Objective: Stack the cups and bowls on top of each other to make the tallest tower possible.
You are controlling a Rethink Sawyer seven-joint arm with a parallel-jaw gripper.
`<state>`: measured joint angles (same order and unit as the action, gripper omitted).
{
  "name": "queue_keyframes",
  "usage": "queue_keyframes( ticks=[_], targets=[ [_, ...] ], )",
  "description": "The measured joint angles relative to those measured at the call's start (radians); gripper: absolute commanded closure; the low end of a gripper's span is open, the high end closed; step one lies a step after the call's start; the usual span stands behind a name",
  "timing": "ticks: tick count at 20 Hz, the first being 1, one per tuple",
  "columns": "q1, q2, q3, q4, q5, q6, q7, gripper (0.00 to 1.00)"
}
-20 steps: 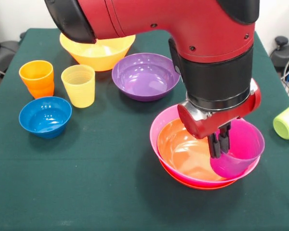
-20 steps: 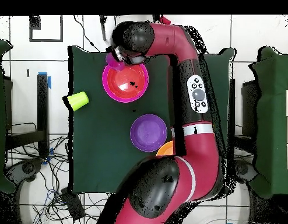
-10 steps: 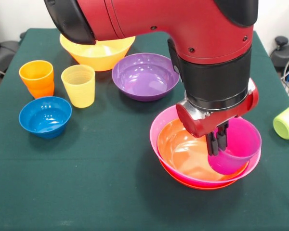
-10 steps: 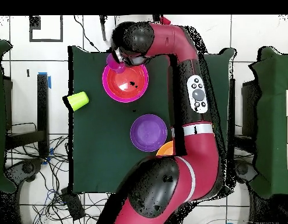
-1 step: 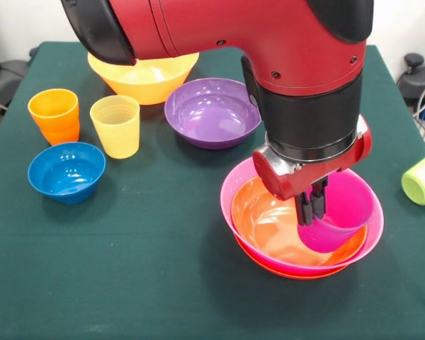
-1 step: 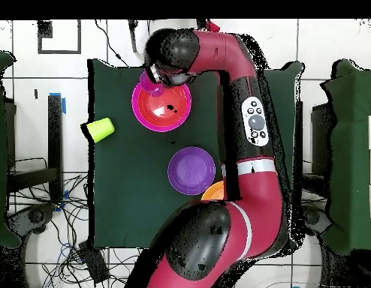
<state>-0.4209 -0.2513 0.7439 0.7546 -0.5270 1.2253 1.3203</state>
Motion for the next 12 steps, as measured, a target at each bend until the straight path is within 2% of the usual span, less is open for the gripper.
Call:
queue_keyframes(
  ticks=[6,12],
  targets=[
    [-0.010,-0.002,-0.006,0.018,-0.004,0.000,0.000,1.00],
    [-0.047,-0.026,-0.012,0.106,-0.011,-0.001,0.000,1.00]
  ],
)
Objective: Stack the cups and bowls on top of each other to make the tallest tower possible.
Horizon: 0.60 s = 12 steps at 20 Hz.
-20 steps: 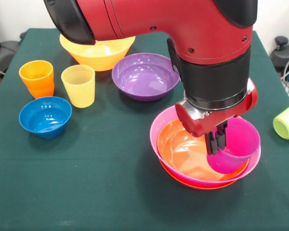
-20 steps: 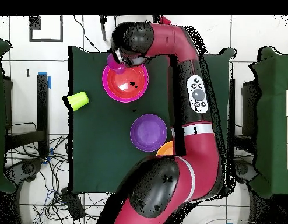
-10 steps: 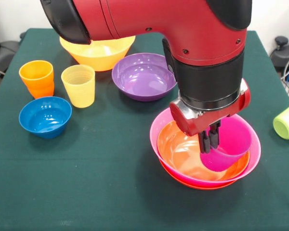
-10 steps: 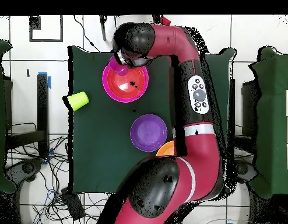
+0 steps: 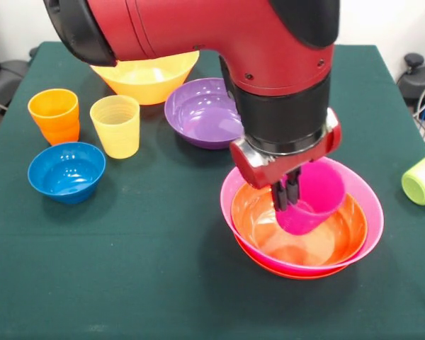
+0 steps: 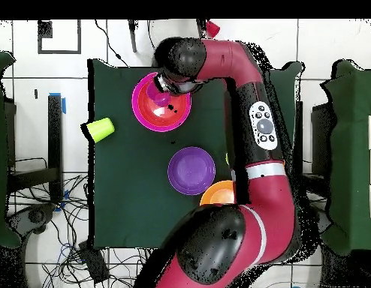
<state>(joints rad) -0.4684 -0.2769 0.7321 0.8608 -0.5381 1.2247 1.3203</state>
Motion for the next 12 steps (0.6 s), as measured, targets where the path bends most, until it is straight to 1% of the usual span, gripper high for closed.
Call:
queue_keyframes(
  ticks=[1,4,12],
  targets=[
    [-0.009,-0.008,-0.001,0.024,-0.005,-0.001,0.000,1.00],
    [-0.022,-0.019,-0.002,0.058,-0.013,-0.009,0.000,1.00],
    [-0.067,-0.077,-0.004,0.223,-0.028,-0.085,0.000,1.00]
  ],
)
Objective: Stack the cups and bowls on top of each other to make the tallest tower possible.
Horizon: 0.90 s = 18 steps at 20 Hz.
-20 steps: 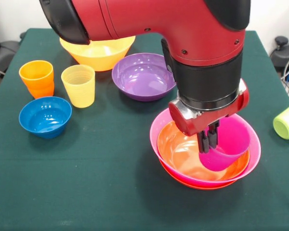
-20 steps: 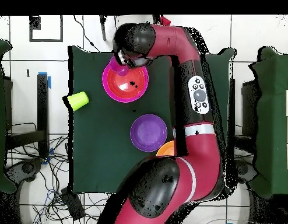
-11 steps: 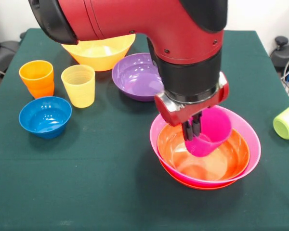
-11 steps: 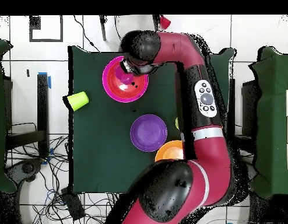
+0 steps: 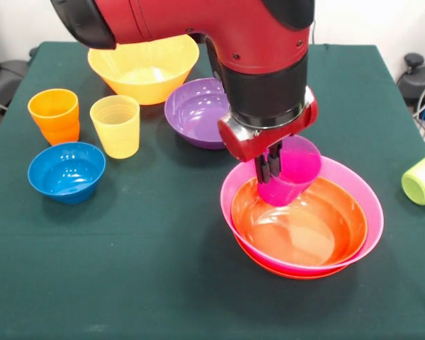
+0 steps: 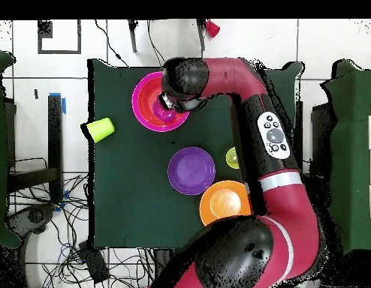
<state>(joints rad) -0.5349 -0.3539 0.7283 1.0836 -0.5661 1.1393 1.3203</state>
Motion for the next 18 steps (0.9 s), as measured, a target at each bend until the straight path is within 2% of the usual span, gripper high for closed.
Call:
queue_keyframes(
  ticks=[6,18],
  targets=[
    [-0.002,-0.015,0.000,0.053,-0.026,-0.046,0.000,1.00],
    [-0.001,-0.029,0.000,0.077,-0.030,-0.064,0.000,1.00]
  ],
)
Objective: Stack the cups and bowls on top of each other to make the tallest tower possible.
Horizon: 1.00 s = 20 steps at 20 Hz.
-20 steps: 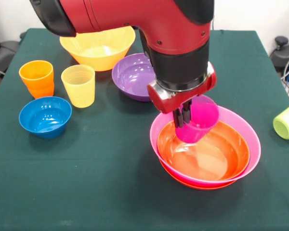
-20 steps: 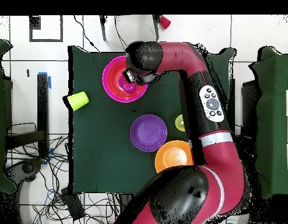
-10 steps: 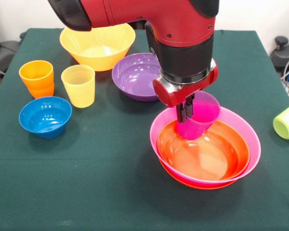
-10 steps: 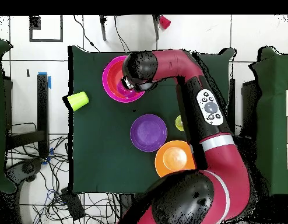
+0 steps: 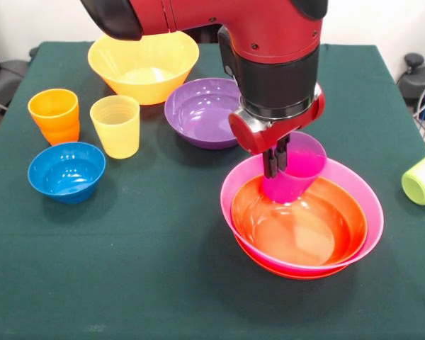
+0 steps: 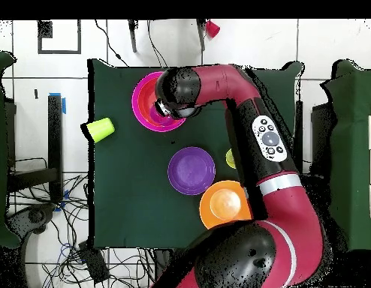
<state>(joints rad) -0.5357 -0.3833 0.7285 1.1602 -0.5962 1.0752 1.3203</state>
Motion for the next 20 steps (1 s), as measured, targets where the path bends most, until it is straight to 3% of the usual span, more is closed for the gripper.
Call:
queue_keyframes(
  ticks=[20],
  targets=[
    [0.015,0.001,0.000,-0.022,0.002,0.000,0.000,1.00]
  ],
)
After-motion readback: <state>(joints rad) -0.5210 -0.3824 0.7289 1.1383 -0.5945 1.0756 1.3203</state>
